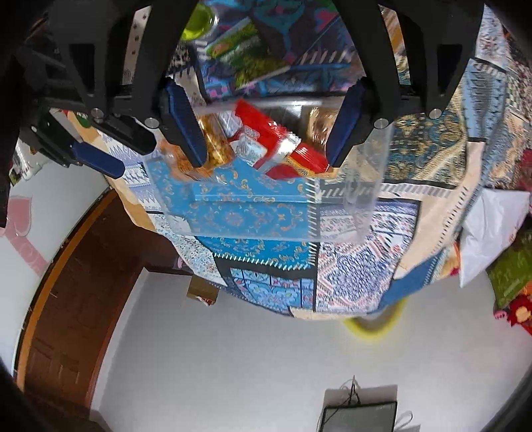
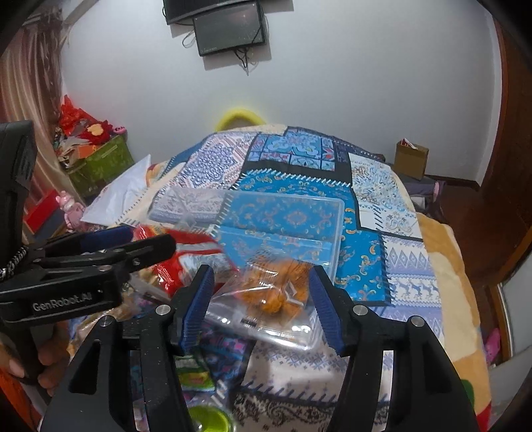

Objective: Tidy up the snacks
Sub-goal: 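Carry the red bag into the box with left tool while right drops its bag, then grasp the biscuit bag with the left tool while the right grasps the green jelly cup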

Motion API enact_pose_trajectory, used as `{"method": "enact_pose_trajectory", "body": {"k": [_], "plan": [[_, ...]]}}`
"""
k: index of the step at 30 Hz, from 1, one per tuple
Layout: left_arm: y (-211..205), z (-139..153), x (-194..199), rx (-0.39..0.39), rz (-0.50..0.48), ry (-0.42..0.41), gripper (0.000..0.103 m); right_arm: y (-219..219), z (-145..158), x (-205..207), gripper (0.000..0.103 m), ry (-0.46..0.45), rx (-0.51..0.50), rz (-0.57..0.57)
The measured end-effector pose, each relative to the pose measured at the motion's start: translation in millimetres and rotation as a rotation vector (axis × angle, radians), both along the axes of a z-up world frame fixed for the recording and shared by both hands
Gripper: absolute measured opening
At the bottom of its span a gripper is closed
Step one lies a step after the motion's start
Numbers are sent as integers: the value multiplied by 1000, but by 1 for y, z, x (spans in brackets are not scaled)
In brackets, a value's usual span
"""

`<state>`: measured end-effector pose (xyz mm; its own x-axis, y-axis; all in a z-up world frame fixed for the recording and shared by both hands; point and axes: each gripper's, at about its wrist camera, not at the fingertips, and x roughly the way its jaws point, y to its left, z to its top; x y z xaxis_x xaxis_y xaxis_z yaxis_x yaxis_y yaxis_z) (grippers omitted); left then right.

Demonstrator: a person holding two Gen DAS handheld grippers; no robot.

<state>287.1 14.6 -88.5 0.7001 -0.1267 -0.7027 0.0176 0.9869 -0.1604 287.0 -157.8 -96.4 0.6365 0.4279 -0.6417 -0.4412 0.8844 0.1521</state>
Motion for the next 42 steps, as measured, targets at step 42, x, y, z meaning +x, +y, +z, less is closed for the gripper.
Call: {"method": "enact_pose_trajectory", "body": {"k": [42], "plan": [[37, -88, -139, 66, -20, 208, 75, 11, -67, -88, 60, 177, -53, 72]]}}
